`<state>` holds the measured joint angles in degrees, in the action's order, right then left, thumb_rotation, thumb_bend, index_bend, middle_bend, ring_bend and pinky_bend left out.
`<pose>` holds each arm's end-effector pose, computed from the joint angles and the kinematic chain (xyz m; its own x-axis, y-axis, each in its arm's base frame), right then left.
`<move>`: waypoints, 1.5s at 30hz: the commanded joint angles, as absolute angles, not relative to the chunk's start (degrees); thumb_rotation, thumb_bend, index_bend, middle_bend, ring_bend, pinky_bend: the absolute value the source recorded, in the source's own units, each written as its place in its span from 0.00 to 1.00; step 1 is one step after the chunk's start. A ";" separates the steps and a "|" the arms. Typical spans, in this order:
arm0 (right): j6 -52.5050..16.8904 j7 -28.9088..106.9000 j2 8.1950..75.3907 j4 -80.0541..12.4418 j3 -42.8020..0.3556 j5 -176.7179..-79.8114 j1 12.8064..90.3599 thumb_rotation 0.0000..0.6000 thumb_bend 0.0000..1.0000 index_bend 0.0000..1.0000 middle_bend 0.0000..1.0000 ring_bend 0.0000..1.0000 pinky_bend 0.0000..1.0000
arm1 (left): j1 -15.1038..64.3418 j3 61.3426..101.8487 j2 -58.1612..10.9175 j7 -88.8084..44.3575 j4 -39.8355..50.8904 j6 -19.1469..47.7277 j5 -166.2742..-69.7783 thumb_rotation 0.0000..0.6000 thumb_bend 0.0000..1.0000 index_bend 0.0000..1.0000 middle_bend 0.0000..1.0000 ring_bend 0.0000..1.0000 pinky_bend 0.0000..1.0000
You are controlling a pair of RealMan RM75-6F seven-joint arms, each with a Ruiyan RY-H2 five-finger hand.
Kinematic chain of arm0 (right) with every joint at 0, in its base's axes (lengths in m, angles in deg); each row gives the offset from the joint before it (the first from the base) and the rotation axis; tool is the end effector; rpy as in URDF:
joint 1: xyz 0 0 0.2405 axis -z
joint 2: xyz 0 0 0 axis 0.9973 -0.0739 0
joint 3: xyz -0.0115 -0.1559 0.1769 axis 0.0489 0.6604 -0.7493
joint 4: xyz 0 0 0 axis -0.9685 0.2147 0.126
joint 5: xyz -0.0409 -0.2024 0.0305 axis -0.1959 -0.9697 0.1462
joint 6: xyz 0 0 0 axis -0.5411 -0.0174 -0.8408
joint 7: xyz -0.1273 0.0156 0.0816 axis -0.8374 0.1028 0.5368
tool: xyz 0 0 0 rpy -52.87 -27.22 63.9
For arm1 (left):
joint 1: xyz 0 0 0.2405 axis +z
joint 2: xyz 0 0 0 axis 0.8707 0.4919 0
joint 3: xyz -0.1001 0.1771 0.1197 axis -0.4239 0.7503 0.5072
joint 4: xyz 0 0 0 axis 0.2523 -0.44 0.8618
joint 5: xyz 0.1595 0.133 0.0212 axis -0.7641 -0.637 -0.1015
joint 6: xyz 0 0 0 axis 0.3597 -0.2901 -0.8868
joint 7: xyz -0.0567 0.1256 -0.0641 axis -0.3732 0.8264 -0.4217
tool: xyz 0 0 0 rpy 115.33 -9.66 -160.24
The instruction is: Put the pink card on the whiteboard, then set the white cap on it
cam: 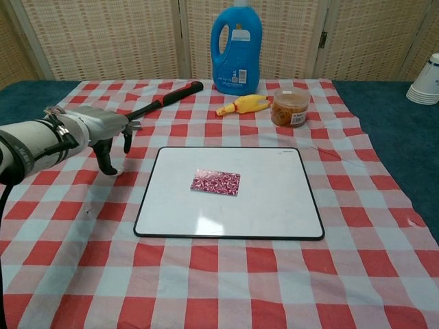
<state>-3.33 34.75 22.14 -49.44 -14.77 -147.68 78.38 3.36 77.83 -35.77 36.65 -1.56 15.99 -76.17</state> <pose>-0.3076 -0.2043 0.1494 0.4736 -0.0792 0.8772 -0.8792 0.0165 0.4762 -0.1297 0.3776 -0.0333 0.7016 0.3515 0.6199 0.6884 -0.1094 -0.7171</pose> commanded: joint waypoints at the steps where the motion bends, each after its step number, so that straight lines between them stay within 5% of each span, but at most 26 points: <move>1: -3.31 34.74 22.11 -49.46 -14.76 -147.66 78.40 1.00 0.02 0.02 0.12 0.08 0.13 | 3.48 78.04 -35.57 36.63 -1.56 15.74 -76.30 1.00 0.27 0.36 1.00 1.00 1.00; 45: -3.40 34.52 22.03 -49.68 -14.78 -147.27 78.31 1.00 0.02 0.00 0.12 0.08 0.13 | 4.38 79.19 -38.07 35.40 2.03 16.43 -76.88 1.00 0.29 0.44 1.00 1.00 1.00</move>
<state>-3.39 34.52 22.03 -49.68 -14.78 -147.27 78.31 4.38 79.22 -38.05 35.42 2.00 16.47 -76.84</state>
